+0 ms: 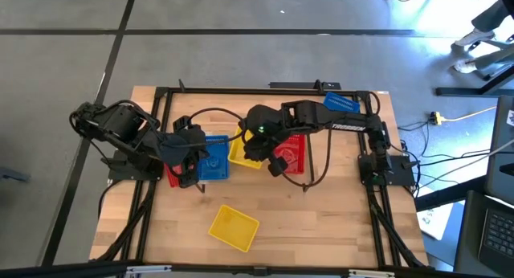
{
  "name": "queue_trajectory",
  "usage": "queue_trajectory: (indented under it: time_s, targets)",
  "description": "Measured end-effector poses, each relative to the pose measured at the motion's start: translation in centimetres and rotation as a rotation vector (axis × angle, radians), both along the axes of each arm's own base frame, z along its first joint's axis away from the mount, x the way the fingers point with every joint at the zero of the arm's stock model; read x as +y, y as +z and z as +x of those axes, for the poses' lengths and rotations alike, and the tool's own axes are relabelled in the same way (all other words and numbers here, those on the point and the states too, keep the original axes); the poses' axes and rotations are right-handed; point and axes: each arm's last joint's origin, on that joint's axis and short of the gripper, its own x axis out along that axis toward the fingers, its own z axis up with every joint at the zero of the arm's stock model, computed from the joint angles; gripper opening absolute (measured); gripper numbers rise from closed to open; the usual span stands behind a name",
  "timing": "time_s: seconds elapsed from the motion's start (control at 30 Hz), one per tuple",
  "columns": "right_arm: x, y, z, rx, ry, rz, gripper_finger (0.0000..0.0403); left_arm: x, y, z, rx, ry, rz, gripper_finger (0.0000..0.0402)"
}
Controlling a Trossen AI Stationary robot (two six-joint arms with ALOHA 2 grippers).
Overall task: Stack baskets on shelf by color
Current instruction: Stack the right yellow bin on top of the yellow bin on the shelf
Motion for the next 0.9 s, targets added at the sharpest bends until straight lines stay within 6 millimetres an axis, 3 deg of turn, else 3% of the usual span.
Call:
queue_trajectory:
  time_s: [0.27,0.5,0.73,0.9]
  targets:
    - [-0.6,-0.5,-0.4,0.082,-0.104,0.072,0.0,0.0,0.0,0.0,-0.003,0.019,-0.018,0.0]
    - [-2.6,-4.1,0.8,0.184,-0.361,0.086,0.0,0.0,0.0,0.0,-0.003,0.019,-0.018,0.0]
    - [-2.9,-6.5,1.4,0.225,-0.421,0.162,0.0,0.0,0.0,0.0,-0.002,0.013,-0.012,0.0]
    - [-2.0,-7.8,1.4,0.259,-0.399,0.153,0.0,0.0,0.0,0.0,-0.002,0.013,-0.012,0.0]
